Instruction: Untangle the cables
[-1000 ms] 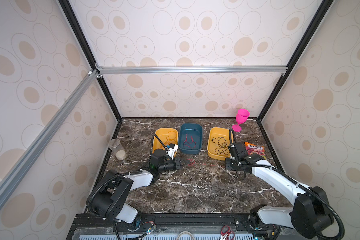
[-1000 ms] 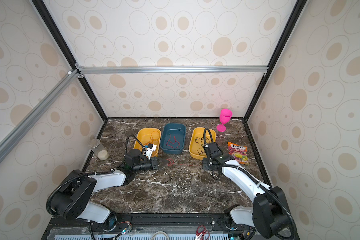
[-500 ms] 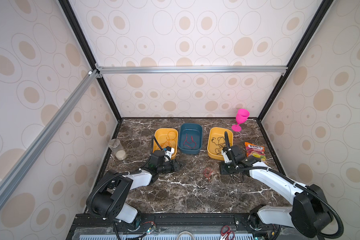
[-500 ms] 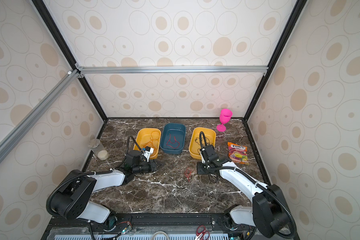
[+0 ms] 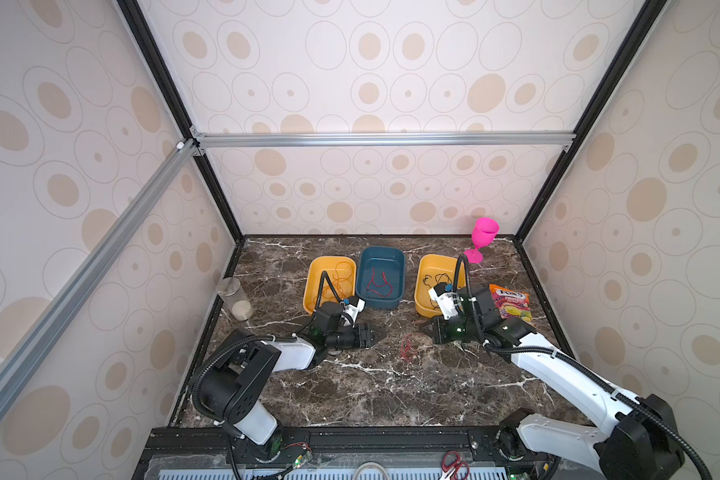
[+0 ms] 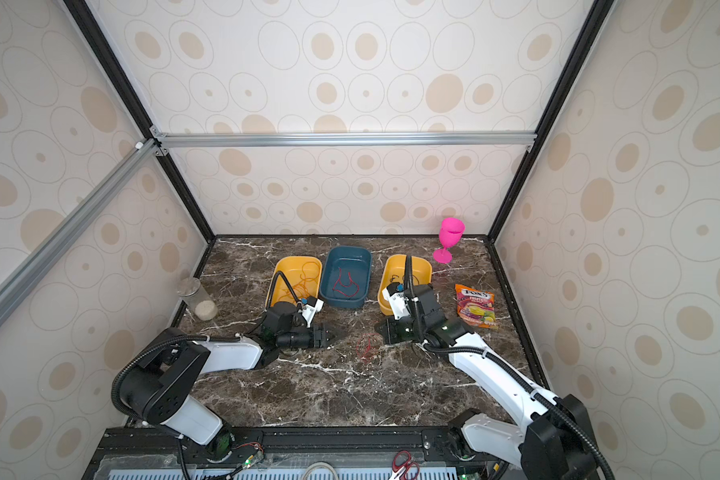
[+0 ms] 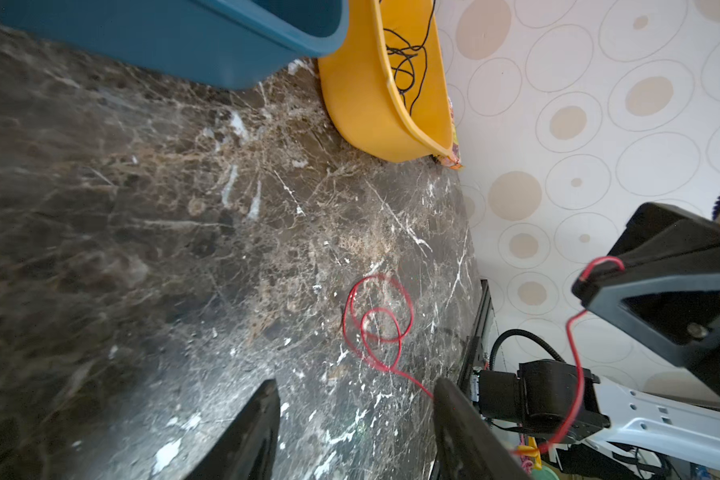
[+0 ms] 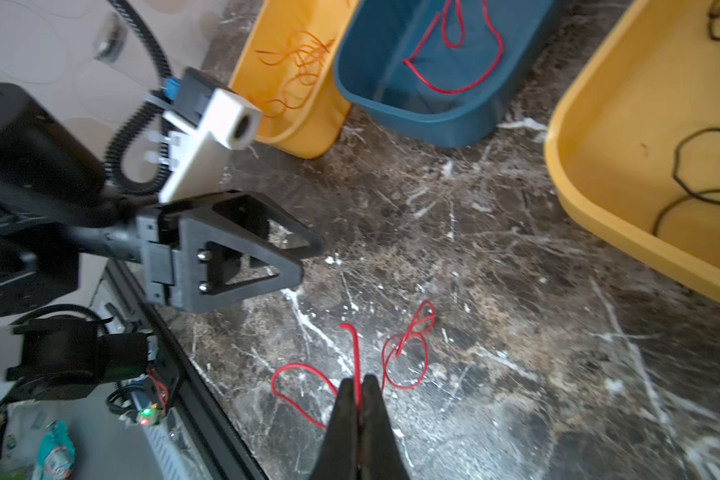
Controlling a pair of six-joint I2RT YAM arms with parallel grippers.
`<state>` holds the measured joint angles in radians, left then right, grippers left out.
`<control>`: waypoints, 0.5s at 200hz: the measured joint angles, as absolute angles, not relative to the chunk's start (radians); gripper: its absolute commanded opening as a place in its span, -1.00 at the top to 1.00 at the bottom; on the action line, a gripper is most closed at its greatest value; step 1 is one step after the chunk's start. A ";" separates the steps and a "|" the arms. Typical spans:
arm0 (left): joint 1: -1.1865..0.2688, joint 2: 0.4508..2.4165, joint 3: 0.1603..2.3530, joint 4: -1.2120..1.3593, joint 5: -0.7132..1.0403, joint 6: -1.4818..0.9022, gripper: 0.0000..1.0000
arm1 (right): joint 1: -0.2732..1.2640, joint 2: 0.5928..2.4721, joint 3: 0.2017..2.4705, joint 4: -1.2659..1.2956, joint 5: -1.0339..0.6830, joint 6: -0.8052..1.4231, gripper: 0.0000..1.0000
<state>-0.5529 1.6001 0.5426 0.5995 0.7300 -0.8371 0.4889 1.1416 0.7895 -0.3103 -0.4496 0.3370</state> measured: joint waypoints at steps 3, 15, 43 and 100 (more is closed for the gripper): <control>-0.555 1.603 0.543 0.606 0.733 -0.839 -0.23 | 0.489 1.142 0.789 -0.305 -0.459 0.336 1.00; -0.564 1.619 0.545 0.636 0.746 -0.847 -0.24 | 0.489 1.142 0.789 -0.288 -0.501 0.332 1.00; -0.581 1.658 0.546 0.712 0.785 -0.876 -0.27 | 0.490 1.142 0.789 -0.245 -0.569 0.331 1.00; -0.616 1.671 0.547 0.732 0.829 -0.878 -0.28 | 0.490 1.171 0.809 -0.193 -0.619 0.331 1.00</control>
